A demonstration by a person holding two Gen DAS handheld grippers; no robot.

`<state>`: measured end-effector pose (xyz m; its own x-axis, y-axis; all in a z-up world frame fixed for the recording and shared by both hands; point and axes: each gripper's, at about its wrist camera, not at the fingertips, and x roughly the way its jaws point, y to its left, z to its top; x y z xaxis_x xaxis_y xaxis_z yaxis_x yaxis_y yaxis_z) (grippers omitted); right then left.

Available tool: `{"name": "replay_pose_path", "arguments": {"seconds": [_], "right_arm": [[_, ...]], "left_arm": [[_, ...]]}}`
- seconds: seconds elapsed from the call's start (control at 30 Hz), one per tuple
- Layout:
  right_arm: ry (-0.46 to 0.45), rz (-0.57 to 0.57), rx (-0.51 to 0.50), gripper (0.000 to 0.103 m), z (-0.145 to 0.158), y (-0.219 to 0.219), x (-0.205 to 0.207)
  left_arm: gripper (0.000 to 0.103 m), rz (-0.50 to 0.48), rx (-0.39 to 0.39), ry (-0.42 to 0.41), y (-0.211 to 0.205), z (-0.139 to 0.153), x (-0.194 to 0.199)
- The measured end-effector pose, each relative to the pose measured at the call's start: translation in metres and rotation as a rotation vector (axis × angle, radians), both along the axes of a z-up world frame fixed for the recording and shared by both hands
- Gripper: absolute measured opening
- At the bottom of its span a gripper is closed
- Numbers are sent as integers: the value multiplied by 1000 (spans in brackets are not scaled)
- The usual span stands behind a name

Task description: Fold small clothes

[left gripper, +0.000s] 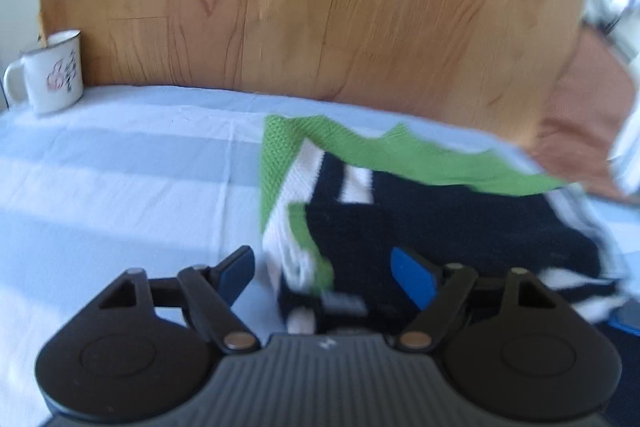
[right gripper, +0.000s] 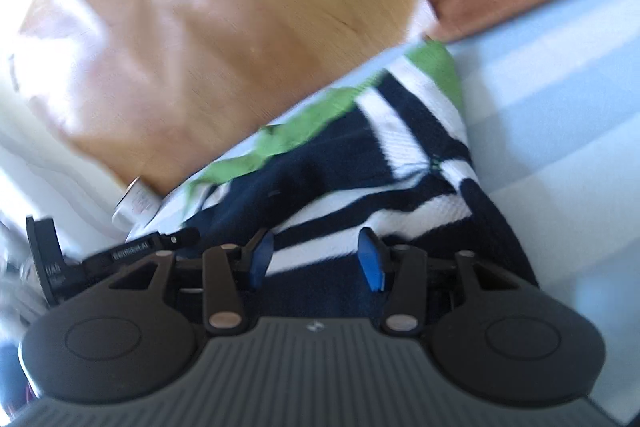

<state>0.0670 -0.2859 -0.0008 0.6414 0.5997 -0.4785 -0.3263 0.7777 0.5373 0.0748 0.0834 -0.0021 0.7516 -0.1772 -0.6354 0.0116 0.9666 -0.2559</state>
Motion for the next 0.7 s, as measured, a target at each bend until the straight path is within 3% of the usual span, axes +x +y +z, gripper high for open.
{"name": "replay_pose_path", "arguments": {"seconds": [0.07,0.17,0.33,0.43,0.5,0.57,0.6,0.67,0.7], "right_arm": [[-42,20,-57,53,13,-10,-23],[-3,17,-39,53,16,-43,-52],[42,-21,-24,53,6,-84,-104],[55,-23,-36,53,2,-96,-127],[53,-17,-38,53,1,-102,-138],[59,-3,-36,53,-3,-103,-144],[65,4,-38,53,-5,-105,-146],[85,31,-40,53,-13,-105,-152],[98,54,-40,51,-18,-105,-155]], "left_arm": [[79,-35,-22,-47,13,13,-41],[80,-84,15,-70,29,20,-104],[78,-169,-35,39,41,6,-185],[73,-181,-108,131,44,-6,-216],[72,-178,-125,141,43,-9,-233],[63,-195,-155,169,40,-9,-245],[51,-206,-168,186,37,-10,-249],[38,-198,-129,181,26,-10,-258],[16,-188,-88,181,20,-10,-262]]}}
